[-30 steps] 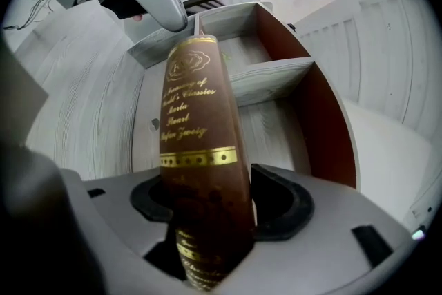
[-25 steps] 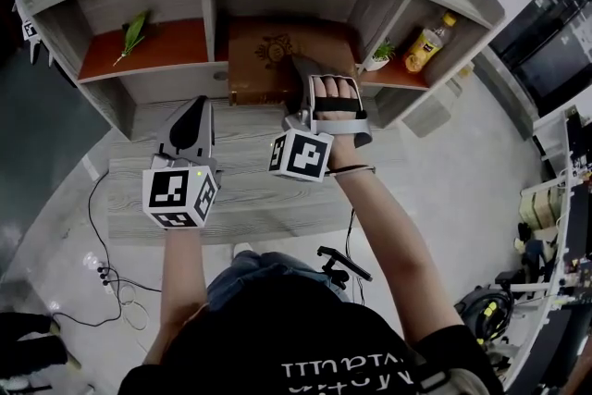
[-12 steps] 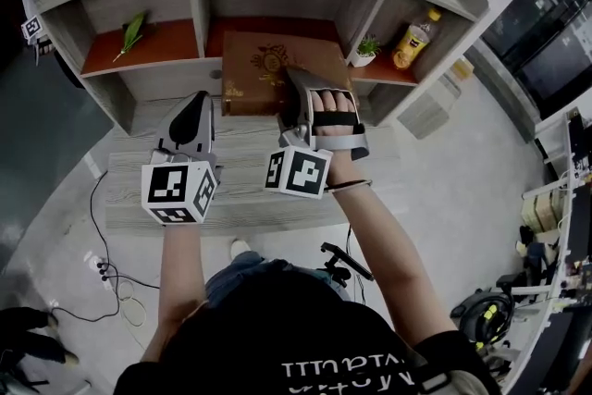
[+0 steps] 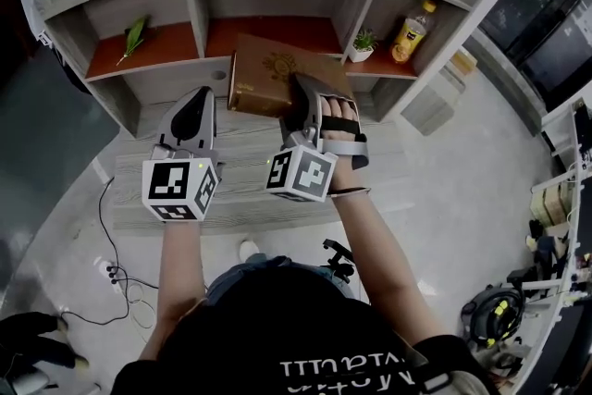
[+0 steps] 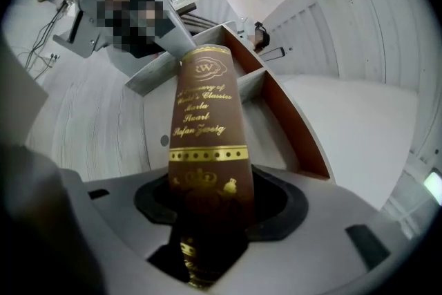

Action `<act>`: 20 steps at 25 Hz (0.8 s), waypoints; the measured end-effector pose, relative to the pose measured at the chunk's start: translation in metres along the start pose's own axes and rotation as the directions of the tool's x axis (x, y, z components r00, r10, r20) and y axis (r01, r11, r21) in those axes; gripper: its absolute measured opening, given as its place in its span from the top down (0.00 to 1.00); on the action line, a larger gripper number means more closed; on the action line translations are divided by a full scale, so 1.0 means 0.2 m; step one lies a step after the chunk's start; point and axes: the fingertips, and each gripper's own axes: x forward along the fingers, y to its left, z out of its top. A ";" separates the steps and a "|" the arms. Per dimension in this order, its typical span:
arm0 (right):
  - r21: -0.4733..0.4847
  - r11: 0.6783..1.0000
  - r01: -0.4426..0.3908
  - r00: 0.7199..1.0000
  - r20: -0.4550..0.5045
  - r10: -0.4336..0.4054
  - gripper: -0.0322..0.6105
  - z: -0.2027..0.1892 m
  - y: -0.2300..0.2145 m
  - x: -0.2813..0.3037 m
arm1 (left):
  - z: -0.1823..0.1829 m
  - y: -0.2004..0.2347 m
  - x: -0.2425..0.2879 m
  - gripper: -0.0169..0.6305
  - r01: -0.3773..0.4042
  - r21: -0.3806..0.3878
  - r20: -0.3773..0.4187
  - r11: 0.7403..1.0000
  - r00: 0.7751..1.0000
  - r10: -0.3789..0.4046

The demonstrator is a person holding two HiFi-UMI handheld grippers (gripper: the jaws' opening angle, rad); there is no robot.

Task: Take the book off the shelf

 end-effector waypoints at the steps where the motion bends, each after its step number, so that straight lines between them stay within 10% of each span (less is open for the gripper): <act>1: 0.028 1.000 -0.002 1.000 -0.009 0.002 0.58 -0.01 0.00 -0.01 | 0.00 0.00 0.00 0.96 0.002 0.000 0.000 1.000 1.000 -0.002; 13: 0.318 0.946 -0.062 0.990 -0.101 0.099 0.58 -0.17 0.09 -0.06 | -0.03 -0.06 0.03 0.96 0.031 -0.005 -0.015 1.000 0.999 -0.031; 20: 0.520 0.852 -0.055 0.984 -0.116 0.134 0.58 -0.24 0.08 -0.07 | -0.05 -0.07 0.03 0.96 0.048 0.008 -0.028 0.999 0.998 -0.048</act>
